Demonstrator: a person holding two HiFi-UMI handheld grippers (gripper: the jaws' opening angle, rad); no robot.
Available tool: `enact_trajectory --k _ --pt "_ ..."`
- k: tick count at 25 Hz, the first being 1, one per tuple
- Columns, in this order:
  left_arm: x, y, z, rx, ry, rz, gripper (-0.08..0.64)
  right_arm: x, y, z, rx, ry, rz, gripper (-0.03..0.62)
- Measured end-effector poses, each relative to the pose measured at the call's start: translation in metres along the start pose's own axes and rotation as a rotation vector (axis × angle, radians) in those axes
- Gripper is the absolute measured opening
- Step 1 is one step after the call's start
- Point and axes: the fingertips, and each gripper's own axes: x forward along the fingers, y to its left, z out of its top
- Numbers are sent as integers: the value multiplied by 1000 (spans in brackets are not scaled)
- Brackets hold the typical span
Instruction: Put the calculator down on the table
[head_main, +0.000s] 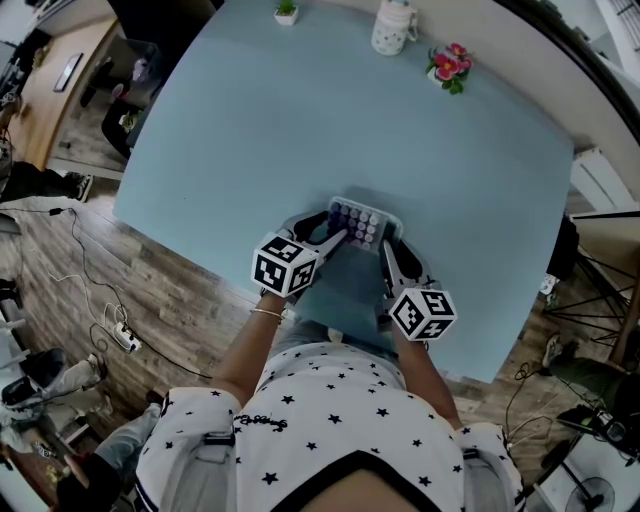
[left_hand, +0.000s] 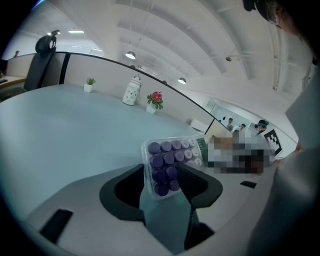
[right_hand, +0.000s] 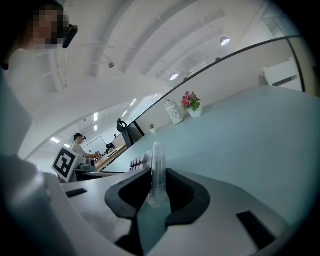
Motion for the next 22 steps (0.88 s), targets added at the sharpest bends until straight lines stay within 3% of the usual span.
enact_trajectory --k 22 --pt "10 -3 1 92 26 31 219 6 -17 -14 -100 100 -101 117"
